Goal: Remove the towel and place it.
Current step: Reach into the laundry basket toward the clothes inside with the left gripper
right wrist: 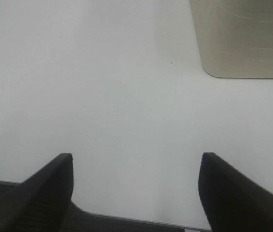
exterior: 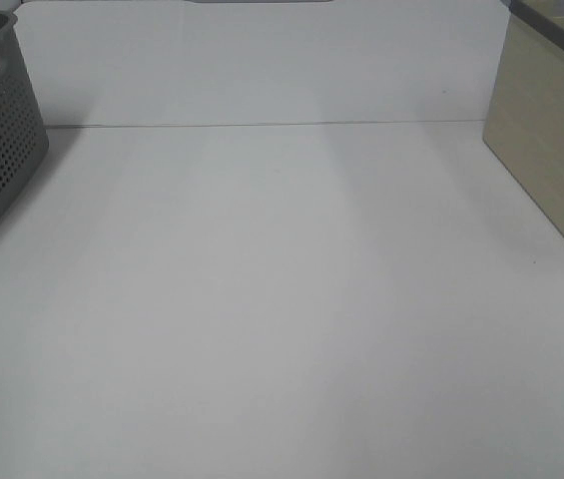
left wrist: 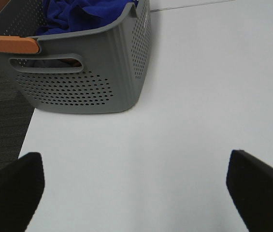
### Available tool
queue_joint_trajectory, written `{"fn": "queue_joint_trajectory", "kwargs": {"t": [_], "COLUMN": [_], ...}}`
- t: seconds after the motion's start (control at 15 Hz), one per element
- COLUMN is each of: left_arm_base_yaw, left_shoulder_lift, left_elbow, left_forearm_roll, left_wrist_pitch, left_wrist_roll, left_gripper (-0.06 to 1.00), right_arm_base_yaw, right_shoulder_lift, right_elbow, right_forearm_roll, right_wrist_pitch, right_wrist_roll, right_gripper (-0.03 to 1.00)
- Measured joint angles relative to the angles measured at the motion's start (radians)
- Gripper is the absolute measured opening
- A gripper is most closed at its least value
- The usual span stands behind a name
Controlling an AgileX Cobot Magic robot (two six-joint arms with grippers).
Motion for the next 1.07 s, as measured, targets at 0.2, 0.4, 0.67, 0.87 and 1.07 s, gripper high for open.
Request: {"fn": "queue_joint_trajectory", "kwargs": {"t": [0.2, 0.4, 0.67, 0.87, 1.07], "left_arm_base_yaw": [0.0, 0.0, 0.0, 0.0, 0.0], "left_shoulder_lift": [0.0, 0.0, 0.0, 0.0, 0.0], "left_elbow": [0.0, 0.0, 0.0, 0.0, 0.0], "left_forearm_roll": [0.0, 0.0, 0.0, 0.0, 0.0], "left_wrist_pitch": [0.0, 0.0, 0.0, 0.0, 0.0], "left_wrist_roll": [0.0, 0.0, 0.0, 0.0, 0.0], "left_gripper": [0.96, 0.96, 0.96, 0.96, 0.96], "right_arm_base_yaw": [0.0, 0.0, 0.0, 0.0, 0.0], "right_shoulder_lift": [0.0, 0.0, 0.0, 0.0, 0.0], "right_elbow": [0.0, 0.0, 0.0, 0.0, 0.0], "right_forearm_roll": [0.0, 0.0, 0.0, 0.0, 0.0], "right_wrist_pitch": [0.0, 0.0, 0.0, 0.0, 0.0], "right_wrist_roll": [0.0, 0.0, 0.0, 0.0, 0.0], "right_gripper": [0.71, 0.71, 0.71, 0.71, 0.71]}}
